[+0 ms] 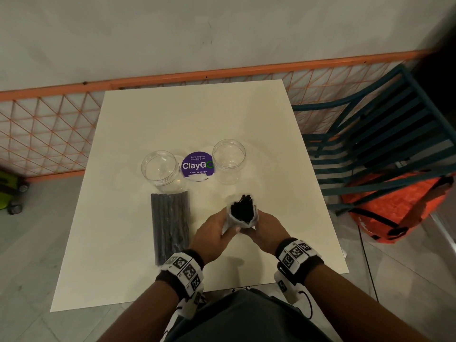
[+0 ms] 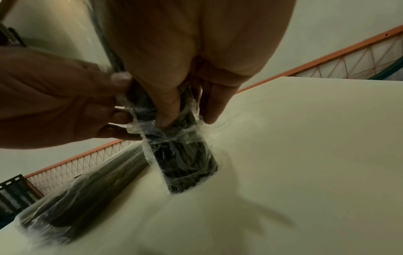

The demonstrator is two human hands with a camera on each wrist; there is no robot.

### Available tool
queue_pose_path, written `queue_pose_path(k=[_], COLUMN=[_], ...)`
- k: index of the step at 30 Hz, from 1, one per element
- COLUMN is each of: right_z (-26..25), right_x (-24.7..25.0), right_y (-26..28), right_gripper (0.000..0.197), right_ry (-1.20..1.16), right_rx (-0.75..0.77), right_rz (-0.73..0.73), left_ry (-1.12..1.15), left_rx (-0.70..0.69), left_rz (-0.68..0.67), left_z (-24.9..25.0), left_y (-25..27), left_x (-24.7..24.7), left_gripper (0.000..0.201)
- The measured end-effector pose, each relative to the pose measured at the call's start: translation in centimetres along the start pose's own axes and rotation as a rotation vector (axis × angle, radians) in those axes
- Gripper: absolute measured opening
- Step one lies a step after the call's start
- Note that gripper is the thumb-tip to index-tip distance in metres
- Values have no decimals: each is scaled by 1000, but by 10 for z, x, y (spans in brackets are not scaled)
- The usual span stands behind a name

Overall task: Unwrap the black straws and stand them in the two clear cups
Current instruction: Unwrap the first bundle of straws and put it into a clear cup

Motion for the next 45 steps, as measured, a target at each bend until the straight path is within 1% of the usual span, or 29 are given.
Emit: queue_pose_path(k=[2, 4, 6, 8, 9, 11, 12, 14, 16, 19, 22, 24, 26, 27, 28, 29, 30, 32, 34, 36, 38, 40, 43, 45], right_z=[-2, -2, -5, -11, -14, -17, -18, -15, -13, -12, -9, -6, 0, -1, -3, -7, -11, -16, -21, -26, -35, -42, -47, -54], right_x=[1, 2, 2, 1, 1, 0, 0, -1, -4, -5, -6, -10, -12, -11, -7, -3, 2, 10, 15, 18, 19, 16, 7, 7], right_y=[2, 3, 6, 5, 3, -4, -8, -14, -17, -18, -22, -25, -29, -28, -28, -26, -24, -19, -16, -14, -11, -10, -11, -9], right_gripper=[50, 66, 85, 95, 98, 94, 87, 75, 69, 64, 51, 48, 50, 47, 38, 25, 19, 27, 29, 33, 34, 28, 28, 37], right_ry=[35, 10, -168, -355, -399, -358, -331, -352, -374, -393, -416, -401, -419, -440, -474, -521, -584, -800, -1018, -1128, -1144, -1077, -871, -742], right_rx=[42, 114, 198, 240, 232, 180, 152, 110, 100, 93, 49, 23, 20, 18, 17, 31, 55, 72, 63, 65, 103, 158, 213, 226], right_rz=[0, -3, -10, -6, 9, 51, 59, 43, 23, 21, 19, 19, 36, 46, 63, 86, 108, 140, 152, 138, 109, 88, 84, 66], left_ry=[-35, -38, -35, -82, -115, -134, -129, -169, -241, -296, -284, -231, -146, -105, -80, -51, -20, 171, 472, 684, 793, 816, 820, 842], left_rx=[21, 33, 53, 79, 89, 121, 132, 154, 212, 229, 244, 251, 222, 197, 172, 150, 119, 60, 29, 23, 0, -5, 4, 22], left_rz=[3, 27, 50, 26, 2, -22, -29, -40, -63, -74, -70, -104, -150, -147, -125, -97, -73, -65, -61, -48, -56, -56, -36, -31], left_z=[-5, -8, -10, -12, -12, -14, -15, -20, -28, -33, -36, -40, -43, -38, -38, -36, -35, -31, -27, -25, -20, -13, -2, 2], left_y=[0, 0, -1, -3, -5, -8, -9, -10, -9, -10, -11, -11, -12, -11, -11, -11, -10, -8, -1, 3, 6, 7, 12, 15], left_x=[0, -1, -1, -4, -6, -8, -8, -10, -13, -19, -23, -25, -28, -27, -26, -24, -23, -19, -15, -12, -10, -8, -6, -5], left_gripper=[43, 48, 45, 35, 30, 26, 28, 39, 46, 49, 50, 55, 61, 61, 60, 60, 62, 69, 81, 87, 81, 66, 36, 28])
Point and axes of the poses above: each hand's wrist, its own y-axis away from the middle knuckle, its own x-axis out of the back of the hand, z = x × y, the point moved 3 cm from there along -y, towards the middle knuckle, and after that the axes turned 11 degrees about -z, right-handed, at the moved point
